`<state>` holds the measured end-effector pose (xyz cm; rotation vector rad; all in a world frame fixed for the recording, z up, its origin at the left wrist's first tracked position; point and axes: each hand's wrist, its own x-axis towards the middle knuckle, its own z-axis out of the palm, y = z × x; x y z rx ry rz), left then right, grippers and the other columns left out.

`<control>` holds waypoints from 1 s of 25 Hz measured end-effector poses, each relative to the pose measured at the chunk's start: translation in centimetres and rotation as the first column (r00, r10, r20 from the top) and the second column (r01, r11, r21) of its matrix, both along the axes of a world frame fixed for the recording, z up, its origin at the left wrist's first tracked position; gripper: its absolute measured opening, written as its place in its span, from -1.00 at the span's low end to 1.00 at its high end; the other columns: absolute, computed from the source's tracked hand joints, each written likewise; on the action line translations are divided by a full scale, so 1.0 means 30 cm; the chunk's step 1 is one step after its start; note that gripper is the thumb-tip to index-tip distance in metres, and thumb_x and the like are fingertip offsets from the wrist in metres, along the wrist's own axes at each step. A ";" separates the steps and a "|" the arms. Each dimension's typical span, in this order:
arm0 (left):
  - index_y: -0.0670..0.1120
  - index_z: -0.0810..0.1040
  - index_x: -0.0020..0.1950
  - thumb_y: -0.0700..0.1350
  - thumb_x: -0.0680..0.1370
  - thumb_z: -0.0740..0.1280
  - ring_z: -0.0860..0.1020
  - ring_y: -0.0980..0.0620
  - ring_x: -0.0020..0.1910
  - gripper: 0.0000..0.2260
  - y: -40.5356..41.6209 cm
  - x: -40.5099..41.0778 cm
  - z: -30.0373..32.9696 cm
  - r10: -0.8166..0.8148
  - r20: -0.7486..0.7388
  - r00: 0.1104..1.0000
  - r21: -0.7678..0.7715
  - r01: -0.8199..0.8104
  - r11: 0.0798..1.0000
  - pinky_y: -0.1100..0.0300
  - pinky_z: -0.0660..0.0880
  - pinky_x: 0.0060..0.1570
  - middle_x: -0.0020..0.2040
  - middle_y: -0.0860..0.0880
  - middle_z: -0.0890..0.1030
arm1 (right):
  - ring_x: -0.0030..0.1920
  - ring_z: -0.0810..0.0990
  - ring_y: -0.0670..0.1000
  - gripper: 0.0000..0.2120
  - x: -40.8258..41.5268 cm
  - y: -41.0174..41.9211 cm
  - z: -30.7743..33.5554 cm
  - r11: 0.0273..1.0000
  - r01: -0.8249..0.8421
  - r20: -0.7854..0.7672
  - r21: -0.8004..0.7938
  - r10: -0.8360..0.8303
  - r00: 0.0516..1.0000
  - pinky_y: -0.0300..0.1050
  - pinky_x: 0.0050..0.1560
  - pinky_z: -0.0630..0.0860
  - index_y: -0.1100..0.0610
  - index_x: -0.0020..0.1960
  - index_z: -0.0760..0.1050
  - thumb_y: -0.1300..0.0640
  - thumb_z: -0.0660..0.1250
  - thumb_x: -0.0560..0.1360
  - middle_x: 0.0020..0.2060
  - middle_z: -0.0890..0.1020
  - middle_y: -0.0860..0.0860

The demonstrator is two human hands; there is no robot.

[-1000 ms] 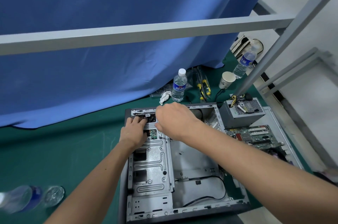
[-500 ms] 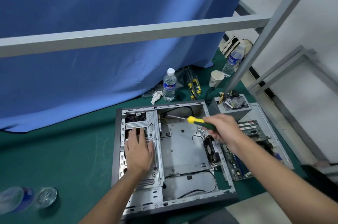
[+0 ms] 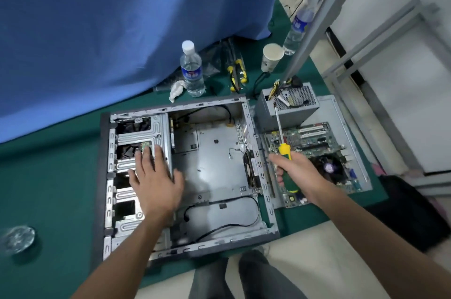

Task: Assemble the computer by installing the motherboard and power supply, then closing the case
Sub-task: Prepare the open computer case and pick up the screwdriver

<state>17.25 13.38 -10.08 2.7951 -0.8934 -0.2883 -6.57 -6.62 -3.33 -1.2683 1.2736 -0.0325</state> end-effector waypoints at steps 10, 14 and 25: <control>-0.03 0.15 0.59 0.14 0.48 0.09 0.02 -0.08 0.58 -0.32 0.005 -0.010 -0.032 0.040 0.071 0.997 -0.084 -0.034 0.996 -0.21 0.03 0.50 0.58 -0.12 0.17 | -0.34 0.55 0.10 -0.90 -0.128 0.070 -0.332 0.995 -0.026 -0.341 -0.098 -0.009 0.940 -0.04 -0.28 0.53 0.20 -0.20 0.57 0.23 0.40 0.49 -0.35 0.61 0.09; -0.02 0.16 0.58 0.14 0.46 0.10 0.03 -0.07 0.58 -0.31 0.015 -0.010 -0.043 0.045 0.079 0.996 -0.107 -0.037 0.994 -0.22 0.05 0.49 0.58 -0.10 0.18 | -0.30 0.62 0.06 -0.86 -0.103 0.113 -0.385 0.979 -0.147 -0.450 -0.140 0.069 0.890 -0.19 -0.36 0.49 0.16 -0.25 0.55 0.22 0.43 0.48 -0.35 0.62 0.04; -0.02 0.16 0.59 0.13 0.47 0.13 0.03 -0.06 0.58 -0.32 0.018 -0.011 -0.050 0.049 0.079 0.996 -0.114 -0.040 0.993 -0.24 0.04 0.50 0.58 -0.10 0.18 | -0.21 0.52 0.03 -0.81 -0.081 0.163 -0.456 0.944 -0.235 -0.512 -0.230 0.088 0.854 -0.13 -0.16 0.52 0.20 -0.09 0.51 0.24 0.18 0.65 -0.30 0.50 -0.02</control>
